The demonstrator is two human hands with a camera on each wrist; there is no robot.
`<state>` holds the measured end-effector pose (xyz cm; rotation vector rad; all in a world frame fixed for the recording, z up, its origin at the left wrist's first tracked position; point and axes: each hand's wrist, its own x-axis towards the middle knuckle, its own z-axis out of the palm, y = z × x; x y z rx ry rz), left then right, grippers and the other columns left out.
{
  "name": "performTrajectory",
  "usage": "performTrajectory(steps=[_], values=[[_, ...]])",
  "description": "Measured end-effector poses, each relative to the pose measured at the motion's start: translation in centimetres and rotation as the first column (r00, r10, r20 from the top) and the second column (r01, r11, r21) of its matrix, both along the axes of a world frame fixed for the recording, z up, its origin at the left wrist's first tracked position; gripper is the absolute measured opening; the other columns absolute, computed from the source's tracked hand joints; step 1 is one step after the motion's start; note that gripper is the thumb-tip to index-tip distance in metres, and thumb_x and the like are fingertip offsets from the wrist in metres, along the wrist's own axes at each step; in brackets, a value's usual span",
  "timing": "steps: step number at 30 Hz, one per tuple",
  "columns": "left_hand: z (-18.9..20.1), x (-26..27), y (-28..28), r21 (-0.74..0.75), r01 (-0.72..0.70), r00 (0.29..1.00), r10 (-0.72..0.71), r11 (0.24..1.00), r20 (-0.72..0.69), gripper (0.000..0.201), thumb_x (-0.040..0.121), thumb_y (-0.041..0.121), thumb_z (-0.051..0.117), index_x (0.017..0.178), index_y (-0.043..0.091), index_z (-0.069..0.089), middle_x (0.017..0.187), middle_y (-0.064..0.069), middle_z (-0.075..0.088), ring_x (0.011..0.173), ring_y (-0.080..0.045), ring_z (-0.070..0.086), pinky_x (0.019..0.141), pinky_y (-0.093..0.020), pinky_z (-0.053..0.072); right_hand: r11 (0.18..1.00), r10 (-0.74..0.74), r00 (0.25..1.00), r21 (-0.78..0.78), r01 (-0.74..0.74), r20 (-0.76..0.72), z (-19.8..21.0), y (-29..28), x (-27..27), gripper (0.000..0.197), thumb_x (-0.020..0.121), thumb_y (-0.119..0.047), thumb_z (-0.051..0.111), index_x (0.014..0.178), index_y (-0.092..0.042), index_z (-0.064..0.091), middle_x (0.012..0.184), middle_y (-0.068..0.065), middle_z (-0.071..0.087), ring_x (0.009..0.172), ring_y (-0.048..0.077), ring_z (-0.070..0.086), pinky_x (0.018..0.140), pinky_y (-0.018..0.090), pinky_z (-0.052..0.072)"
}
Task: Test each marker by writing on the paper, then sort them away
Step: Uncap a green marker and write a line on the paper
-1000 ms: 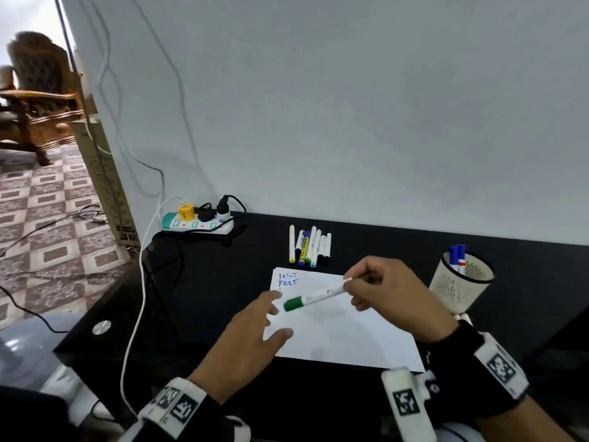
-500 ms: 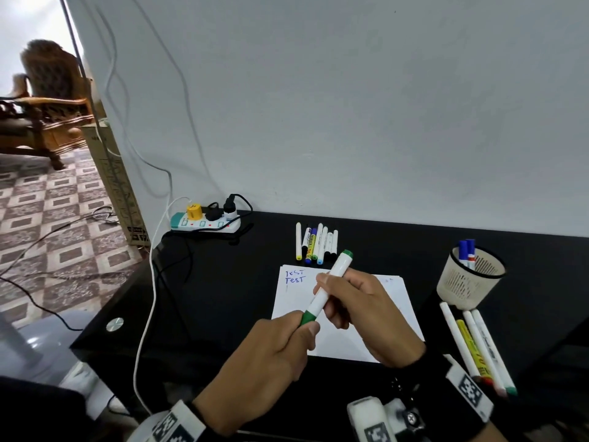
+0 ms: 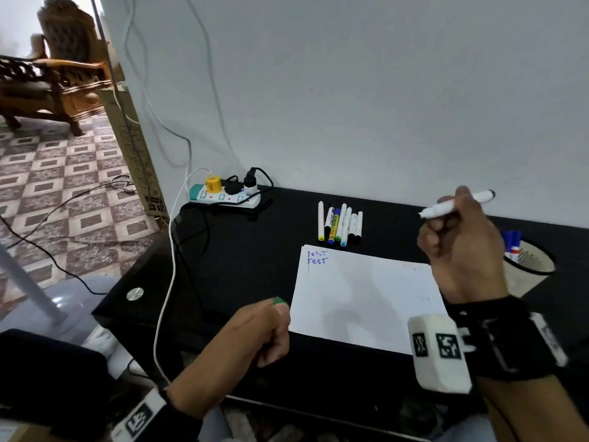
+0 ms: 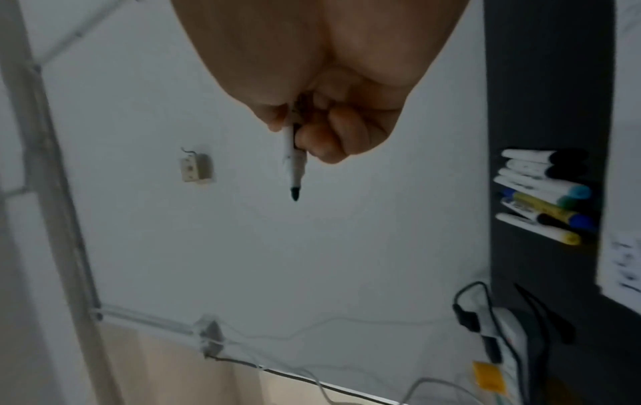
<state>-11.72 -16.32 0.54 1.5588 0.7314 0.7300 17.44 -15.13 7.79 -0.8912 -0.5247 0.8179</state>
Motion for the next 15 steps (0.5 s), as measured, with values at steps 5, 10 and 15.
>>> performTrajectory(steps=[5,10,15], values=[[-4.9,1.4,3.6,0.334,-0.181,0.905,0.289,0.925,-0.311,0.021,0.092,0.028,0.058,0.08,0.019,0.044,0.076,0.007,0.052,0.071,-0.01,0.049,0.071,-0.031,0.043,0.975,0.152,0.988,-0.17,-0.146,0.023,-6.0,4.4,-1.9,0.01,0.094,-0.01,0.069,0.087,-0.013,0.063,0.067,0.003,0.059,0.053,0.01,0.051,0.046,0.016,0.042],[-8.5,3.9,6.5,0.5,-0.091,0.804,0.361,0.861,-0.473,0.017,0.094,0.035,0.055,0.107,0.028,0.049,0.113,0.016,0.049,0.11,-0.008,0.04,0.092,-0.031,0.028,0.908,0.276,0.937,-0.377,-0.182,0.214,-12.8,8.0,-4.8,0.003,0.091,-0.009,0.069,0.088,-0.009,0.069,0.067,0.002,0.062,0.06,0.014,0.054,0.052,0.02,0.046],[-10.1,4.3,6.7,0.609,-0.028,0.739,0.427,0.792,-0.521,0.029,0.095,0.036,0.053,0.123,0.03,0.049,0.133,0.019,0.044,0.128,-0.007,0.032,0.1,-0.028,0.022,0.891,0.208,0.838,-0.451,0.05,0.504,-15.3,9.4,-5.4,0.015,0.083,-0.025,0.074,0.078,-0.011,0.075,0.067,0.001,0.071,0.064,0.015,0.065,0.063,0.03,0.053]])
